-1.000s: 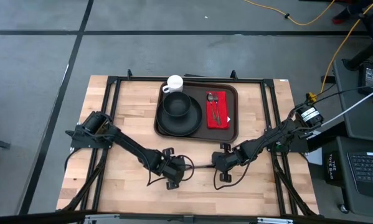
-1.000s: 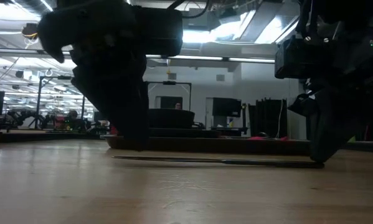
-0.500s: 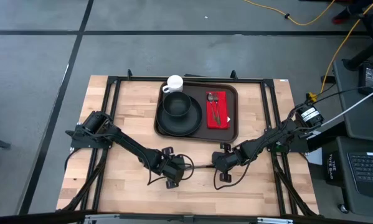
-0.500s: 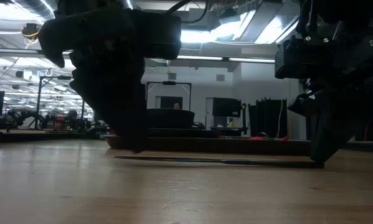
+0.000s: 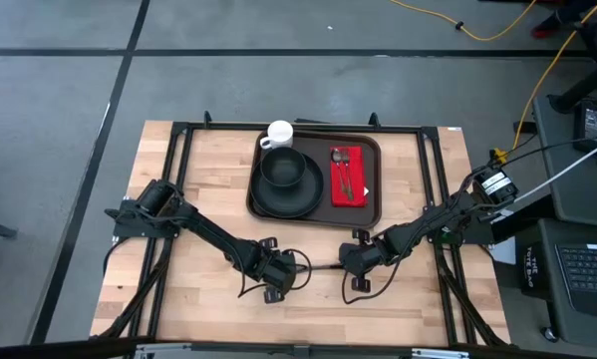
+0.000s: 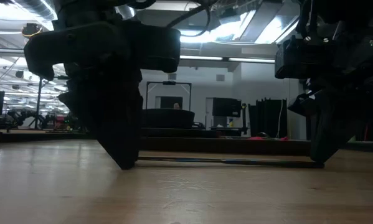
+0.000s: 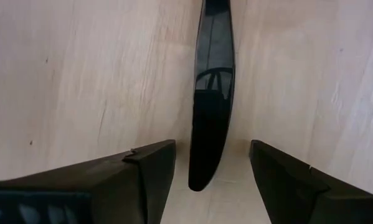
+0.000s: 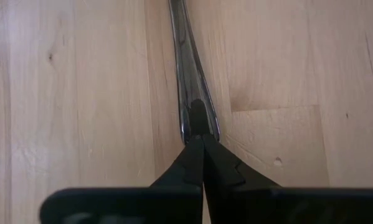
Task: Set up tray
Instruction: Put the black knife on the red napkin to the right of the black fork
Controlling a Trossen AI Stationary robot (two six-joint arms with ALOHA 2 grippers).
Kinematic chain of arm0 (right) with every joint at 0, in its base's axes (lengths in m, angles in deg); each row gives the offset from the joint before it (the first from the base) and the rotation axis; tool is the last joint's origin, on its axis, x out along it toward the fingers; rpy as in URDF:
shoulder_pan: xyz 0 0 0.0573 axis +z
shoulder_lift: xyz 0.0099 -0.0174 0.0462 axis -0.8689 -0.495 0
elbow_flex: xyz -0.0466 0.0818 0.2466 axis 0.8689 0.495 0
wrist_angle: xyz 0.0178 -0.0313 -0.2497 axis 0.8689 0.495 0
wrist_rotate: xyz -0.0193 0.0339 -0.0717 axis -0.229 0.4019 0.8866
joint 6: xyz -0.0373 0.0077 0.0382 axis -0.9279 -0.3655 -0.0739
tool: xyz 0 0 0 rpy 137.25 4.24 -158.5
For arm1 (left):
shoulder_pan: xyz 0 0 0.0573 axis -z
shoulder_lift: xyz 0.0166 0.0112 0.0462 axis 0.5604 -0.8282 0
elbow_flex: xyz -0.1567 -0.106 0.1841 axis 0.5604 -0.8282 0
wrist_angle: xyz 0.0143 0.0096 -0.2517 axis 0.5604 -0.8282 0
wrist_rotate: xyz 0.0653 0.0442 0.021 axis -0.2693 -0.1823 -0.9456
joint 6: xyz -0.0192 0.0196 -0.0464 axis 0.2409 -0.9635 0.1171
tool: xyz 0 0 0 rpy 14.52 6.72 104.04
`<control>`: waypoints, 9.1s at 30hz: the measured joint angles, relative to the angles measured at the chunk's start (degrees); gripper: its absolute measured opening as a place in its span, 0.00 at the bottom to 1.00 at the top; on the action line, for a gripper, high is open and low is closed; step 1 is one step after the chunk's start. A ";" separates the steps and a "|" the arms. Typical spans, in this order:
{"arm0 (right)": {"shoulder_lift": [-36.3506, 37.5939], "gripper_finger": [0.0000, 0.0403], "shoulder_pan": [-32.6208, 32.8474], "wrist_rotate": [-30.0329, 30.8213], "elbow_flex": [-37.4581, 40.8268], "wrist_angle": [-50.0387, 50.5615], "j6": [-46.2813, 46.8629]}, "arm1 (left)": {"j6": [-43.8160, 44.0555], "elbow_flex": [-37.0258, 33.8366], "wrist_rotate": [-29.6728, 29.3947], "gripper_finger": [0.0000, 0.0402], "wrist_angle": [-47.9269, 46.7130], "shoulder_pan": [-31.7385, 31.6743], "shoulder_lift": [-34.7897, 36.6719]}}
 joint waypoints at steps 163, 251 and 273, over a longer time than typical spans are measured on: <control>-6.21 0.37 -3.79 5.07 -7.30 -11.52 -19.78 | -12.98 3.65 1.50 0.15 -0.28 -4.99 2.43; 3.89 0.13 -21.51 2.75 -7.63 -10.14 -15.90 | -40.54 -54.78 2.80 0.11 46.98 -11.38 62.64; 5.06 0.13 -21.70 14.41 -13.50 -9.25 -15.00 | -48.04 -71.27 7.96 0.01 48.75 -13.77 95.40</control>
